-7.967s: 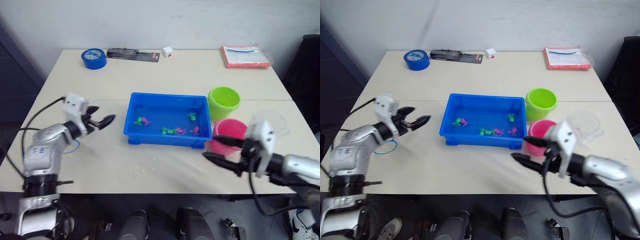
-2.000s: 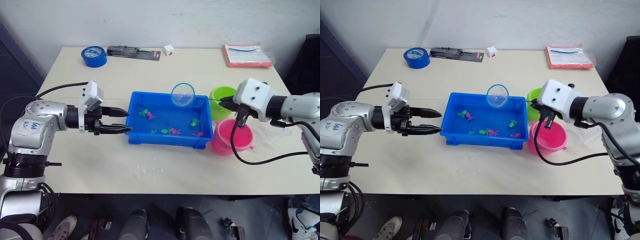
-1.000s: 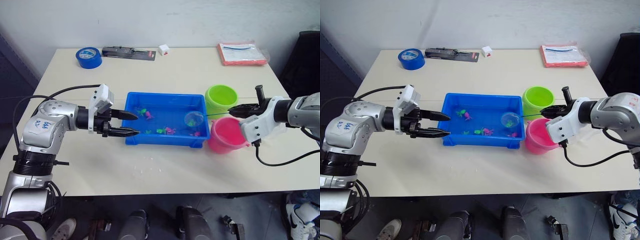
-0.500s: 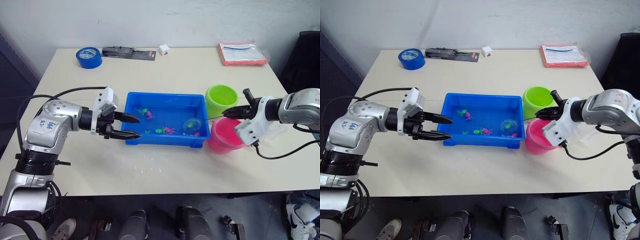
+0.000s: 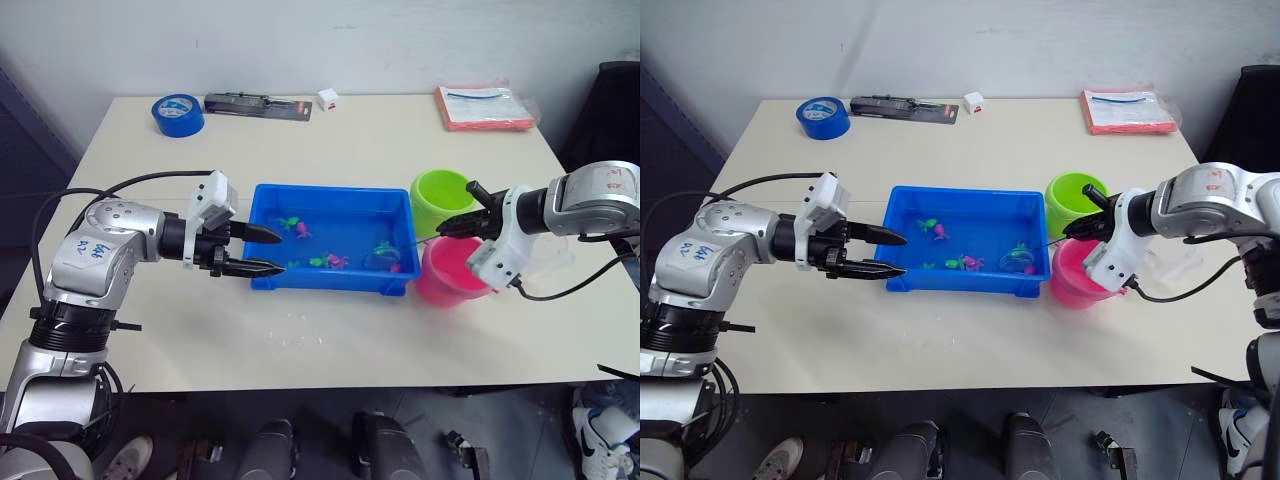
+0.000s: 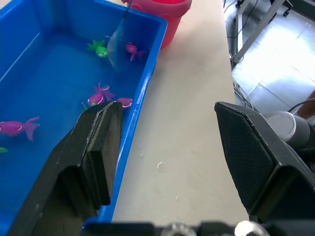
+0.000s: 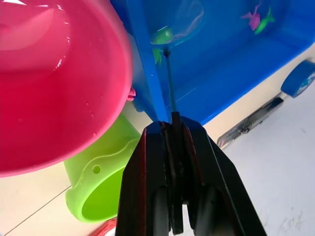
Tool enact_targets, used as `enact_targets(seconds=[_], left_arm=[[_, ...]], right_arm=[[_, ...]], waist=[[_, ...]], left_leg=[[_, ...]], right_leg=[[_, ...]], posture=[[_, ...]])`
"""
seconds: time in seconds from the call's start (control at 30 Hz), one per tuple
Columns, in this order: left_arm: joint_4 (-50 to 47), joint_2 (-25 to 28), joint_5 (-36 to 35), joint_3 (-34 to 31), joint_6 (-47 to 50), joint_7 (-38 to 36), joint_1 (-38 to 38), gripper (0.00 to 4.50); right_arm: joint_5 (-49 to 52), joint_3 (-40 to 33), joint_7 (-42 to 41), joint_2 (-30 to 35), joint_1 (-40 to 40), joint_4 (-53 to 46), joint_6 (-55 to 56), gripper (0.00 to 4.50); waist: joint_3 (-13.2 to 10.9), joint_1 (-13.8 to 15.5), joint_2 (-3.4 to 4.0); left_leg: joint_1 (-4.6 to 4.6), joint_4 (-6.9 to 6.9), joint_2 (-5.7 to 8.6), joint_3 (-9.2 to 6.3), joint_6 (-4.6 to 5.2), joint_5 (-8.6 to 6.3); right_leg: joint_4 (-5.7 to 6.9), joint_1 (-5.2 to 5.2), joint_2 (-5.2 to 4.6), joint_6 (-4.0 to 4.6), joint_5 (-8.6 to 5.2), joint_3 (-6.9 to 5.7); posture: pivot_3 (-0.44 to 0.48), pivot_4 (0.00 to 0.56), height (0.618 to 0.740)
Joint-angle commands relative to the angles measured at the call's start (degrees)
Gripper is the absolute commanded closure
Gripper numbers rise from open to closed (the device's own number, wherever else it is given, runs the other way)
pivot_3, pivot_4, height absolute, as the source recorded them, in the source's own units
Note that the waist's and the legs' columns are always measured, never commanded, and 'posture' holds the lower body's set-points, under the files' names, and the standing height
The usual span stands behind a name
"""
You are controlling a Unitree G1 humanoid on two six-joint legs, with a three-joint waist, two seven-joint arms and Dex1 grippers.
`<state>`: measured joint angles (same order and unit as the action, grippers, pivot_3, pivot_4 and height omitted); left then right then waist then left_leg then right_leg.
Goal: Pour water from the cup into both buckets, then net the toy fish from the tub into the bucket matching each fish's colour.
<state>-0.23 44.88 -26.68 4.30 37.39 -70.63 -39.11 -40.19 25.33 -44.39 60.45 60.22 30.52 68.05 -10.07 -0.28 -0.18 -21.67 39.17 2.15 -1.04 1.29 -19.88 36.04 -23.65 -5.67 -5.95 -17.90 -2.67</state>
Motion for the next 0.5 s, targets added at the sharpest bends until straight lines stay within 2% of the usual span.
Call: enact_targets(seconds=[0.03, 0.23, 0.37, 0.5], left_arm=[[-2.8, -0.1, -1.6, -2.3, 0.4, 0.9, 0.6, 1.24], [-3.1, -0.2, -1.7, -2.6, 0.5, 1.5, 0.9, 1.24], [-2.5, -0.5, -1.5, -2.5, 0.1, 1.6, 0.5, 1.24], [-2.5, -0.8, -1.4, -2.6, 0.0, 1.9, 0.5, 1.24]], right_arm=[[2.0, 0.7, -2.0, 0.9, 0.6, 0.0, 1.0, 3.7], [10.1, 2.7, -10.0, 2.8, 0.5, -0.5, -0.3, 3.7], [19.2, 4.0, -17.8, 4.3, -1.1, -3.7, -4.6, 3.7], [29.1, 3.5, -26.8, 5.1, -5.5, -9.7, -15.8, 3.7]], waist=[[0.0, -0.1, 0.0], [0.0, 0.0, 0.0], [0.0, 0.1, 0.0], [0.0, 0.2, 0.0]], left_leg=[[0.0, 0.0, 0.0, 0.0, 0.0, 0.0], [0.0, 0.01, 0.0, 0.0, 0.0, 0.0], [0.0, 0.02, 0.0, -0.02, 0.0, 0.0], [0.0, 0.06, 0.0, -0.12, 0.0, 0.0]], right_leg=[[0.0, 0.0, 0.0, 0.0, 0.0, 0.0], [0.0, 0.01, -0.01, 0.0, 0.0, 0.0], [-0.01, 0.02, -0.04, 0.0, 0.0, 0.0], [-0.03, 0.11, -0.1, 0.0, 0.0, -0.01]], posture=[[0.0, 0.15, 0.737], [0.0, 0.15, 0.737], [0.0, 0.15, 0.737], [0.0, 0.15, 0.737]])
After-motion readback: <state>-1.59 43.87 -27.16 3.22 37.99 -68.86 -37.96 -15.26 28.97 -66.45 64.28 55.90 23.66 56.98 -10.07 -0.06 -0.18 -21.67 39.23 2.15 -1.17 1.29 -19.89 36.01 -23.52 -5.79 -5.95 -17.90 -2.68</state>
